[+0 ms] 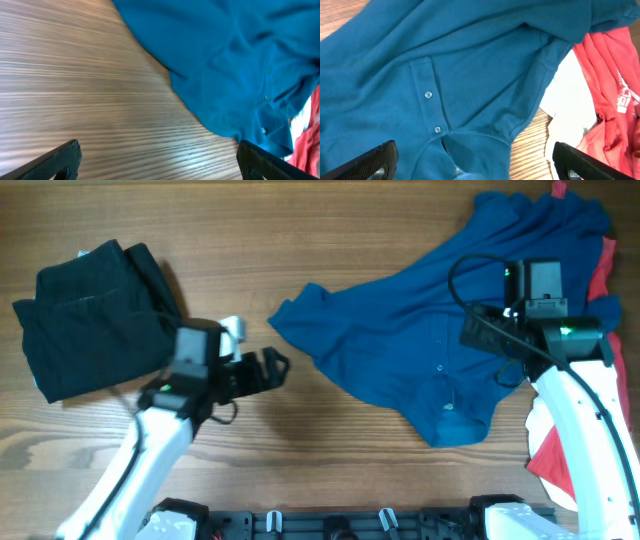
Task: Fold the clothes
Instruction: 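Grasp the blue shirt's left edge with the left gripper and pull left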
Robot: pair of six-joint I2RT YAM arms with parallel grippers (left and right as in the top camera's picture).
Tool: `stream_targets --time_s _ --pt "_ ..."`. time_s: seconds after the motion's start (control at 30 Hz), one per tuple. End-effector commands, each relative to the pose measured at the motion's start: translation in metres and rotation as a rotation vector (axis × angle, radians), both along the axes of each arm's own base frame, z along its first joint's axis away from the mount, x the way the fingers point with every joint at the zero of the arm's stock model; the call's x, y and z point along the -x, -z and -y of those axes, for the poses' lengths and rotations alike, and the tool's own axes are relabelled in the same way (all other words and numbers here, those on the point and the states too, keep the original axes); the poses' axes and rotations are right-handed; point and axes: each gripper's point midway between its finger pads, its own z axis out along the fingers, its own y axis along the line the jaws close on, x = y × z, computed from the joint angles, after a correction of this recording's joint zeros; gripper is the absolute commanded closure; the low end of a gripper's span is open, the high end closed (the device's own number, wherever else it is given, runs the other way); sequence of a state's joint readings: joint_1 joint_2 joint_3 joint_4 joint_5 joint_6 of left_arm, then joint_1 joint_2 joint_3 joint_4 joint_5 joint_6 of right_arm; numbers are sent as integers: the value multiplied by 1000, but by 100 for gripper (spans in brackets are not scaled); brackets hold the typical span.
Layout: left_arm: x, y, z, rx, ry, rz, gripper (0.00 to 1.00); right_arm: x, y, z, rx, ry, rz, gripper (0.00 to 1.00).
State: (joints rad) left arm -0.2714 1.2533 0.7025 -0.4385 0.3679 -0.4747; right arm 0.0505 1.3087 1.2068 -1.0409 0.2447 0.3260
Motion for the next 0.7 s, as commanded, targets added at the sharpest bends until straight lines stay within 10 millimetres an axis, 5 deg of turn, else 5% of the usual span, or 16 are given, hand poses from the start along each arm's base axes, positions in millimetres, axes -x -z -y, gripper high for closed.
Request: stream_targets --time_s 0.0,0.33,0.67 --pt "1 24 42 48 53 -82 0 2 -8 5 7 28 23 0" --pt "-14 80 97 99 78 -112 0 5 -7 5 9 27 11 0" --pt "-26 77 134 159 131 11 24 5 -7 5 9 26 10 0"
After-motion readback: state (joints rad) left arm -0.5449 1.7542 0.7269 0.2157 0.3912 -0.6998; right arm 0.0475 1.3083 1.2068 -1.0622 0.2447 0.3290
